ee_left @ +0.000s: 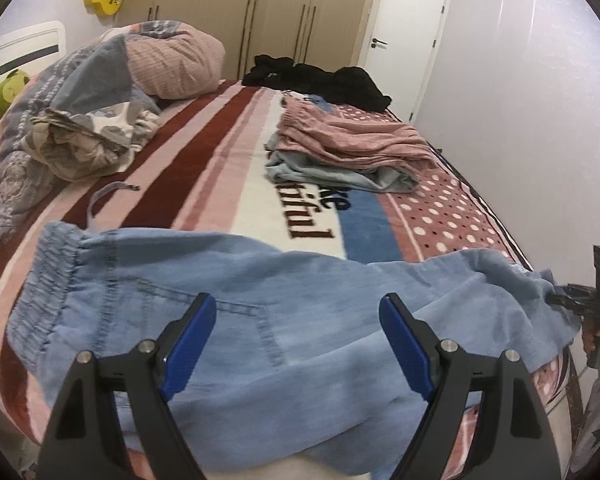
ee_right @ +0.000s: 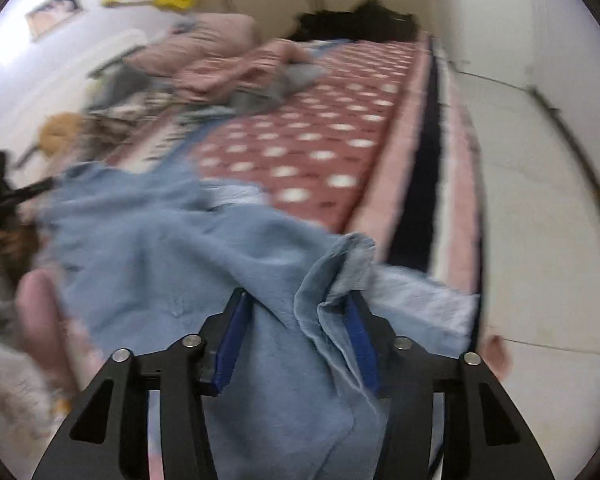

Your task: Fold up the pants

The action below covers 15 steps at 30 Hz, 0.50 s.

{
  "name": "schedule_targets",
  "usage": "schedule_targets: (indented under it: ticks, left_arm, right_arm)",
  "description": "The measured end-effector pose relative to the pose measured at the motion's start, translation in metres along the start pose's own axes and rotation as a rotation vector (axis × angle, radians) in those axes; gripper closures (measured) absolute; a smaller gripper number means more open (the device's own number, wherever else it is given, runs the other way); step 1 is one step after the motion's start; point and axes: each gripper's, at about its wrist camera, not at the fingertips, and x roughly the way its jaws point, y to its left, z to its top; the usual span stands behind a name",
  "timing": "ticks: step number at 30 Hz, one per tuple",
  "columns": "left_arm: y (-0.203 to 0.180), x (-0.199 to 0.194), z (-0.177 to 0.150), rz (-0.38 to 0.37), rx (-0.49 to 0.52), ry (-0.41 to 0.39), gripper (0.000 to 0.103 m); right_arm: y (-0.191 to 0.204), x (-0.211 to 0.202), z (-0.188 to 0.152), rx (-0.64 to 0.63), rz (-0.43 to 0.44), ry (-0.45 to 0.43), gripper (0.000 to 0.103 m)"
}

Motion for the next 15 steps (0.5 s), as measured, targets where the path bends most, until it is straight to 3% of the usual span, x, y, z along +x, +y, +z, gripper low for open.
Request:
schedule_targets:
  ticks: [1,6,8,10,15]
  left_arm:
    - [-0.005,0.000,0.001,-0.003,0.007,0.001,0.022]
    - [-0.038,0.006,0.008,-0.051,0.068,0.013,0.022]
    - [-0.056,0.009,0.013,-0.078,0.104,0.012,0.022]
    - [-0.079,0.015,0.018,-0.128,0.140,0.017,0.022]
    - [-0.152,0.045,0.025,-0.256,0.270,0.054,0.022]
  right_arm:
    - [-0.003,0.003,0.002,0.016,-0.016,-0.008,0.044]
    - [-0.013,0.016,0.003,0.030,0.027,0.007,0.042]
    - [-0.006,0.014,0.000,-0.009,0.046,0.011,0.062]
    - [0.010,0.006,-0.005,-0.075,0.011,-0.023,0.095]
    - [0.033,-0.023,-0.026,-0.094,-0.145,-0.165,0.100]
